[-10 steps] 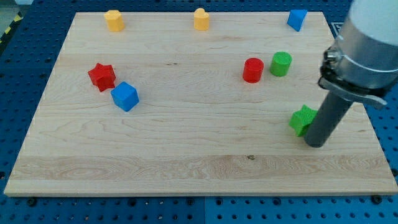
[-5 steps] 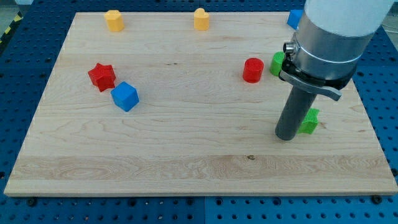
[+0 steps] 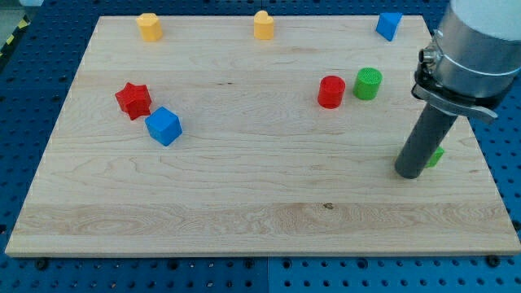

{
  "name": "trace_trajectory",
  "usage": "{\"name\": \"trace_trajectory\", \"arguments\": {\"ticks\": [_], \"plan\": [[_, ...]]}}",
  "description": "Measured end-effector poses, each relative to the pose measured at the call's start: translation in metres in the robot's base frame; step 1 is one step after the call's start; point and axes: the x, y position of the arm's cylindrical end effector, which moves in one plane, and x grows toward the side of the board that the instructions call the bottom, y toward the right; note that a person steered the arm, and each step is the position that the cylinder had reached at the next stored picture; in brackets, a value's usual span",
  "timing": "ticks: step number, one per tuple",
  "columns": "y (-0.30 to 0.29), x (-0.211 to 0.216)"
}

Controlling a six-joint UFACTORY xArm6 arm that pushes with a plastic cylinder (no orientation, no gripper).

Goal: Move the green star to the right center of the board

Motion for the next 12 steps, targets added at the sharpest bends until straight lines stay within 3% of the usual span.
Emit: {"name": "trace_trajectory", "arguments": {"ticks": [5, 7, 12], "plan": [[0.022, -0.004], [0.029, -0.035], [0.052, -0.044]]}}
